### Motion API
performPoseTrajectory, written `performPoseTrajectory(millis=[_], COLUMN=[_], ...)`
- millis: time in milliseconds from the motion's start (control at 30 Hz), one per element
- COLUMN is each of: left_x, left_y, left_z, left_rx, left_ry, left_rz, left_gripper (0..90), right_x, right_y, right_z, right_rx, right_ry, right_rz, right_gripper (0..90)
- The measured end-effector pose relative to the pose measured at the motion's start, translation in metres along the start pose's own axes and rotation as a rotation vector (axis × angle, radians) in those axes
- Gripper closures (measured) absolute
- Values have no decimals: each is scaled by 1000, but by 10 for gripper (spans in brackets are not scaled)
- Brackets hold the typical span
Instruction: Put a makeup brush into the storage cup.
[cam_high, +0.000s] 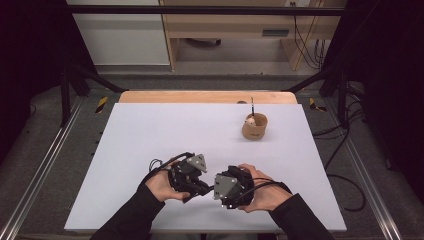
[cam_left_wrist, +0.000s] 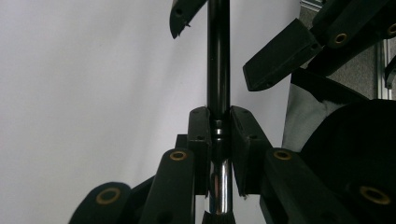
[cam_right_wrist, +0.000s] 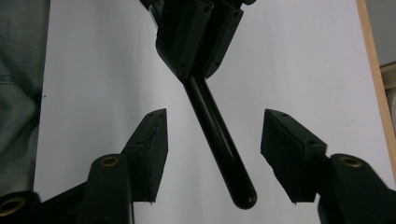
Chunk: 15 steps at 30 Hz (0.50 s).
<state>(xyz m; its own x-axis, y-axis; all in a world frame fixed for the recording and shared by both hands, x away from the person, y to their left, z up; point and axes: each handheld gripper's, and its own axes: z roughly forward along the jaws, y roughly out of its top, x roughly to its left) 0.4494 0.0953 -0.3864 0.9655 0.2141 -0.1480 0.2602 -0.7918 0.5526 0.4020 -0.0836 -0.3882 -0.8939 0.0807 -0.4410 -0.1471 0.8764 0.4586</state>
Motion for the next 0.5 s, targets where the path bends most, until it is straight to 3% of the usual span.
performPoseTrajectory(millis=[200,500], left_x=[-1,-2], left_y=[1,2], left_z=[-1,1], left_rx=[20,17], left_ry=[6,-6], left_rz=[15,20], left_gripper=[787,787], right_x=[0,1], right_y=[0,0], right_z=[1,4], right_rx=[-6,0], right_ry=[-4,6], right_rz=[-41,-61], right_gripper=[499,583])
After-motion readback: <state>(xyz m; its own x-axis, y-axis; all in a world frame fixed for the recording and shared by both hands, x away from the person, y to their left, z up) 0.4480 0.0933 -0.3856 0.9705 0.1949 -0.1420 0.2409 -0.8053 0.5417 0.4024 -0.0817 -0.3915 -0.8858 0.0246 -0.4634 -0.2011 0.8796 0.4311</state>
